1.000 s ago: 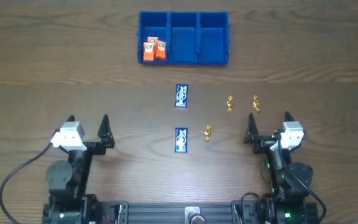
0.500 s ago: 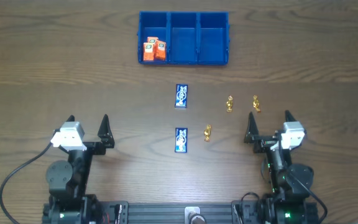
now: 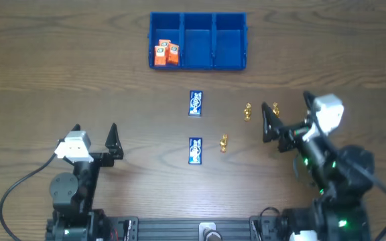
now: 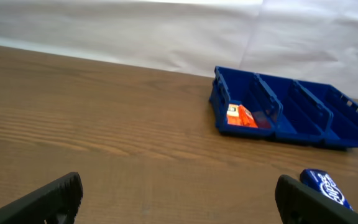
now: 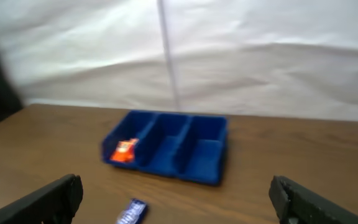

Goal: Sort Candies Into Trays

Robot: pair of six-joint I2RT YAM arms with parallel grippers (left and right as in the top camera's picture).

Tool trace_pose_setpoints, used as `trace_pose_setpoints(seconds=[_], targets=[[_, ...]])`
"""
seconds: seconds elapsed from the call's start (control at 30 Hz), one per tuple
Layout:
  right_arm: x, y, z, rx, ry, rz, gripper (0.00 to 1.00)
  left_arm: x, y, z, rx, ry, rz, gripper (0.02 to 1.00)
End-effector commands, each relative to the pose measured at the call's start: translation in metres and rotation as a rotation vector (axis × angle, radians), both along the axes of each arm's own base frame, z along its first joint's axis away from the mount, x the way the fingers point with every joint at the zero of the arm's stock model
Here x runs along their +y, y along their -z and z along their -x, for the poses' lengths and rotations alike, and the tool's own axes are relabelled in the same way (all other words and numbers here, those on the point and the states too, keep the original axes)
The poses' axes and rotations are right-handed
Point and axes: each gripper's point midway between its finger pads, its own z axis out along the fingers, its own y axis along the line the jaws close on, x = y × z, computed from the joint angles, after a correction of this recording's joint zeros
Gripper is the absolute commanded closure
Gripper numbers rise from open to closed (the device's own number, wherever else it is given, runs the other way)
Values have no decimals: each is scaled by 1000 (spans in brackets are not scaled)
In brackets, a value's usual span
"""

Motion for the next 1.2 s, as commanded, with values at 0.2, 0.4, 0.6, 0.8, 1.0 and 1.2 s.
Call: trace_pose_setpoints(seconds=[0.2,0.4,0.6,0.8,1.0,1.2], targets=[[77,32,-31,466,-229,52,3,-1,17,1,50,8,-8,23],[125,100,-22,791,-215,155,3,-1,17,1,49,8,-8,20],[168,164,10,1051,-207,204,3,-1,17,1,50,8,-8,20],[185,218,29,1189,-127,301,3,-1,17,1,50,8,-8,20],[184,260,40,1290,-43,373,3,-1,17,1,50,8,-8,20],[185,285,41,1334,-7,391,3,-1,17,1,50,8,-8,20]])
